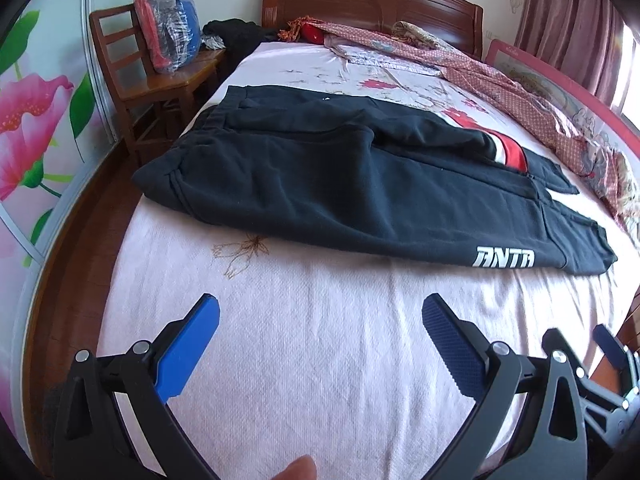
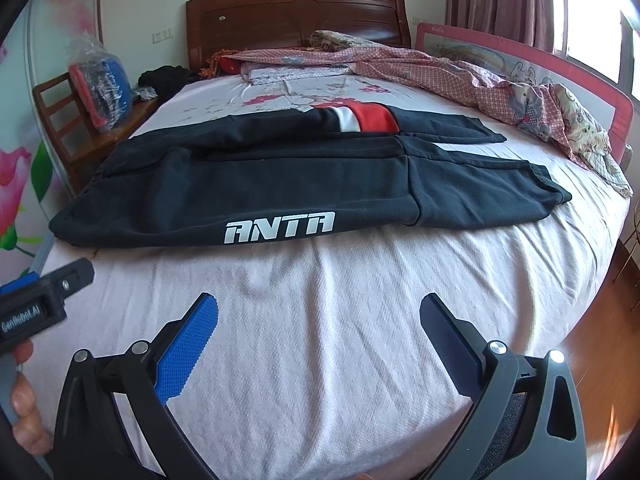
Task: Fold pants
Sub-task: 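Grasp the waistband of the black sweatpants with the left gripper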
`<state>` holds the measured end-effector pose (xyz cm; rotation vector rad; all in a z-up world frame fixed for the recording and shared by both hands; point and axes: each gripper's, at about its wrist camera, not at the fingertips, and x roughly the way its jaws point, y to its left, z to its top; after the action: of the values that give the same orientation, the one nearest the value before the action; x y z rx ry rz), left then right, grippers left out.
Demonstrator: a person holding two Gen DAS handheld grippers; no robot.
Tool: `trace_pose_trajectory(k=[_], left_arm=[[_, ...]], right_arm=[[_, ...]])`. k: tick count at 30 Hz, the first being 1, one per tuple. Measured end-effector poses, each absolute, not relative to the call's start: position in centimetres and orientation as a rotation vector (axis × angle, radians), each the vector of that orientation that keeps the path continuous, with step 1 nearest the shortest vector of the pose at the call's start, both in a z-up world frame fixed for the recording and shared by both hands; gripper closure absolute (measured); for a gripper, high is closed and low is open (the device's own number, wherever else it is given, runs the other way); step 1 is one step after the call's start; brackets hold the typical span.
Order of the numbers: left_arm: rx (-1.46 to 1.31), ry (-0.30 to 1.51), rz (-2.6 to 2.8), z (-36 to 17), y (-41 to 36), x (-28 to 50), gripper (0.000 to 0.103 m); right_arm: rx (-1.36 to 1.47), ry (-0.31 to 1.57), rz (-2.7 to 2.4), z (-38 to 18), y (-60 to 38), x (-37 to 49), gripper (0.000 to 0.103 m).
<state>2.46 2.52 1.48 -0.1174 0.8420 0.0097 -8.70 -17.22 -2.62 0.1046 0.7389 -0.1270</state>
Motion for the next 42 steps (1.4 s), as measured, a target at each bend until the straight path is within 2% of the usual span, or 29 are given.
trace_pose_trajectory(k=[4,8,19,33,42], left_arm=[[-0.388,0.925,-0.179,1.5,6.2,5.1,0.002],[-0.416,0.989,-0.150,1.4,7.8,6.9,0.005],[-1.125,0.947,-0.231,-3.0,14.7,11.9,0.005],[-1.269,0.952,-0.099,-6.7,16.8,12.2,0.005],[-1.363,0.828,-0.134,-7.7,18.0,13.3,0.005]], right_arm=[[0.104,0.733,-0.122,-2.5,-17.1,-8.5,0.003],[0.123,0.731,-0.113,-2.5,-17.1,-8.4,0.003],[0.141,0.748,-0.119,-2.7,-17.7,-7.3,0.003],[0.221,0.797,-0.124,-3.9,-18.9,-5.8,0.003],[0.201,0.821,-0.104,-4.5,-18.2,-5.5,0.003]])
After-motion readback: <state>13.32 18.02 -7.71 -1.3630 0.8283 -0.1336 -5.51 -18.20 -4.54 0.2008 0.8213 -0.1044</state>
